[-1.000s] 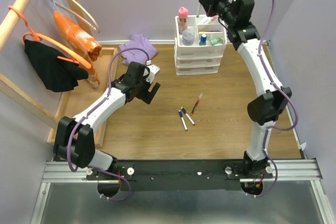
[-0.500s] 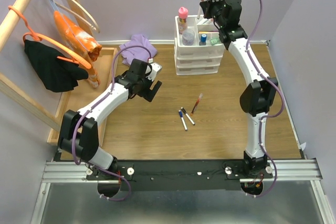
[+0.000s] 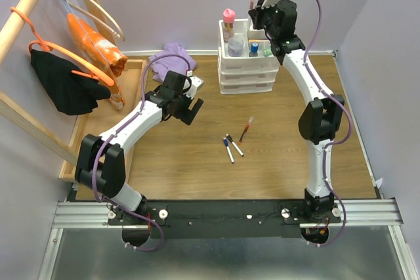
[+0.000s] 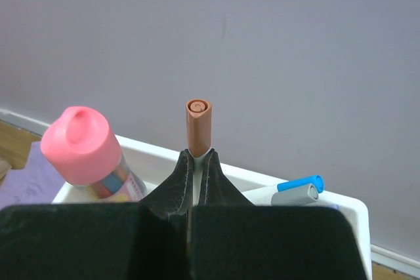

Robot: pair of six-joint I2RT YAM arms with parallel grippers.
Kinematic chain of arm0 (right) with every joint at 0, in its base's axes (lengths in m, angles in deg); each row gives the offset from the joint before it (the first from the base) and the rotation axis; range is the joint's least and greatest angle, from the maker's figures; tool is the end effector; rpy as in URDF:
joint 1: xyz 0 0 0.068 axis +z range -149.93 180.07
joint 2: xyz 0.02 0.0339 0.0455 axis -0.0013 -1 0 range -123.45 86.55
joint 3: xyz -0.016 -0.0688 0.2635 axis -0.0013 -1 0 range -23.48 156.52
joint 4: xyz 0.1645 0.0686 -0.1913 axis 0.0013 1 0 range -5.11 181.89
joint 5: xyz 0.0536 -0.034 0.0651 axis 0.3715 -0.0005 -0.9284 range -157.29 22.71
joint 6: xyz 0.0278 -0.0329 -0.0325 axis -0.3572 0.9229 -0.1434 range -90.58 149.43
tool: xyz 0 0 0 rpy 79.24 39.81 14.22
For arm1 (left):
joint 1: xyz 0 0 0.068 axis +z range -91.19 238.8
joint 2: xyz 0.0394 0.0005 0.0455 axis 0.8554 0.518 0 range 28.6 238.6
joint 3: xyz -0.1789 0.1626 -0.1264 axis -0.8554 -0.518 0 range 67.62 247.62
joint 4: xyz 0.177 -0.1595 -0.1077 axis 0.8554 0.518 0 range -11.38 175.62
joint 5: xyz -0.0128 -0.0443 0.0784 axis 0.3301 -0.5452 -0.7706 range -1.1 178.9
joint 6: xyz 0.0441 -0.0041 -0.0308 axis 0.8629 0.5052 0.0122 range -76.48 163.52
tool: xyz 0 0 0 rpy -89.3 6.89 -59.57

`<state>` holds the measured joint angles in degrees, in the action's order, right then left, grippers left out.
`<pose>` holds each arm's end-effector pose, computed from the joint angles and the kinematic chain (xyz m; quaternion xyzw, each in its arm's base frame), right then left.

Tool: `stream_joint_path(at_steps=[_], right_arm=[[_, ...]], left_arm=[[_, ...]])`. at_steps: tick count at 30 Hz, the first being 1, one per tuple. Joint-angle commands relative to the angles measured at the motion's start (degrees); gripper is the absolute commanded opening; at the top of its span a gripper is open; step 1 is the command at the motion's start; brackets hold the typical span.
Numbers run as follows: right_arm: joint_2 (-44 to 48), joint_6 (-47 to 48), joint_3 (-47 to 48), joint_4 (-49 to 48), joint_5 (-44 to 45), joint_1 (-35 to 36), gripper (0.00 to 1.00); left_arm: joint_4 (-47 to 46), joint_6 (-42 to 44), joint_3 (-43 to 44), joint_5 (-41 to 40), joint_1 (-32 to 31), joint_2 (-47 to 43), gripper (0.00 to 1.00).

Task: Sort the stationery into containers
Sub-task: Place the pen in the storage box, then pick up the pen from the center of the board.

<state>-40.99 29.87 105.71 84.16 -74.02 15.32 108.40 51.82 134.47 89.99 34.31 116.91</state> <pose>0.5134 0.1443 0.3943 -0.1363 0.6789 0.1331 0.7091 0.3007 -0.1377 0.2580 0.2693 0.9041 -0.0556 0.3272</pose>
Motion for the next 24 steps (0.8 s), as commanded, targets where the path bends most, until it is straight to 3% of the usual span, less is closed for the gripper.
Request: stream_joint_path(at_steps=[1, 6, 9, 10, 13, 24], right_arm=[[-1.5, 1.5, -1.4, -0.4, 2.0, -0.4, 0.01], [-1.0, 1.7, -1.7, 0.6, 1.9, -0.4, 0.01], [0.4, 1.3, -3.0, 2.1, 1.8, -0.5, 0.15], [1.1, 1.1, -3.4, 2.1, 1.5, -0.4, 0.28], [3.3, 0.9, -4.6, 2.5, 2.0, -0.3, 0.41], [12.3, 0.7, -4.2, 5.5, 5.3, 0.7, 0.48]], left_arm=[[0.7, -0.2, 1.8, 0.5, -0.1, 0.4, 0.99], [0.5, 0.0, 1.4, 0.2, -0.4, -0.1, 0.99], [0.3, 0.0, 1.0, 0.2, -0.6, -0.3, 0.99], [0.1, -0.1, 0.8, 0.3, -0.6, -0.4, 0.99], [-0.5, -0.3, 0.3, 0.5, -0.7, -0.9, 0.99], [-3.1, -2.1, -1.8, 2.3, -1.3, -3.3, 0.99]])
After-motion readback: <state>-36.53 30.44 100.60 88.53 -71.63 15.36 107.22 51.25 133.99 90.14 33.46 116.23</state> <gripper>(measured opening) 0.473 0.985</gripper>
